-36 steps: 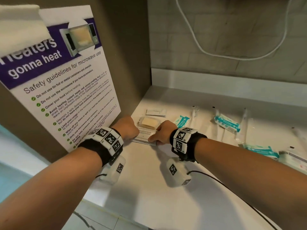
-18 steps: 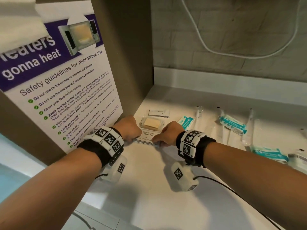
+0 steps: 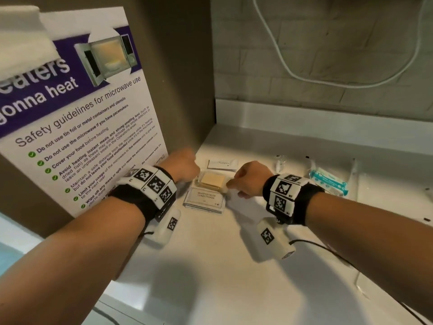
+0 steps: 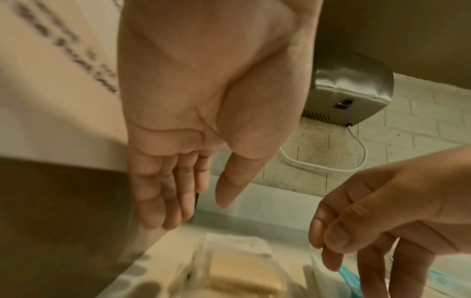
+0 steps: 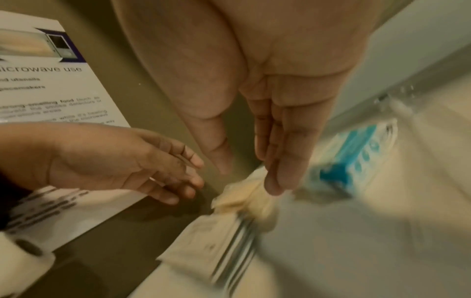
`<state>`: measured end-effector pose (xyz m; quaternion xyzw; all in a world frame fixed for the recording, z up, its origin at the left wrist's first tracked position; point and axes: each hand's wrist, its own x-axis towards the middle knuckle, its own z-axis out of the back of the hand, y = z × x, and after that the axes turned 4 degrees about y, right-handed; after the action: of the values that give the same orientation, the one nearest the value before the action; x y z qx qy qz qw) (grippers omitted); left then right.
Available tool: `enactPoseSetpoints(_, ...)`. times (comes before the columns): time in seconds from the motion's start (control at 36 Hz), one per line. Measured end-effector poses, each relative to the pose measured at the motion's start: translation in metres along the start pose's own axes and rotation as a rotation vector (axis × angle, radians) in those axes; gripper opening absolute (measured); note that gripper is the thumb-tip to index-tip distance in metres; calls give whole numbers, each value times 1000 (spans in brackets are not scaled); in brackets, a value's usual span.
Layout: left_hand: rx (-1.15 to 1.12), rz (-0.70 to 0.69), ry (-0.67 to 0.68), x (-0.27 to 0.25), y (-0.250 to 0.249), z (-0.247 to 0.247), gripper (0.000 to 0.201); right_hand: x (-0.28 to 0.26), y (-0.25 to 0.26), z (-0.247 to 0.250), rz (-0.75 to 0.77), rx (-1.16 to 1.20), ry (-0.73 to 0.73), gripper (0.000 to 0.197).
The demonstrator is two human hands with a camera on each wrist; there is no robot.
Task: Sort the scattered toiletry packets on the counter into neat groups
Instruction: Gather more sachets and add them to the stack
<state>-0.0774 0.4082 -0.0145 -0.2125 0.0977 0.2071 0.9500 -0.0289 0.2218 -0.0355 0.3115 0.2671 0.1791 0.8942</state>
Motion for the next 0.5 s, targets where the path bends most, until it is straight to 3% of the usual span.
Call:
enactPoseSetpoints(0.08, -74, -106, -25, 17, -14, 13, 39, 11, 4, 22, 76, -136, -91, 29)
enactPoseSetpoints(0.17, -35, -209, 33, 35, -29, 22, 39, 30, 8, 39, 121, -267, -111, 37)
enactPoseSetpoints(0.31, 279, -327, 136, 68, -47, 27, 51, 63, 10, 50, 77, -454, 11, 57)
enactPoseSetpoints(0.5, 499, -330, 304, 93, -50, 17, 70, 93, 15, 43, 40, -657, 134, 75)
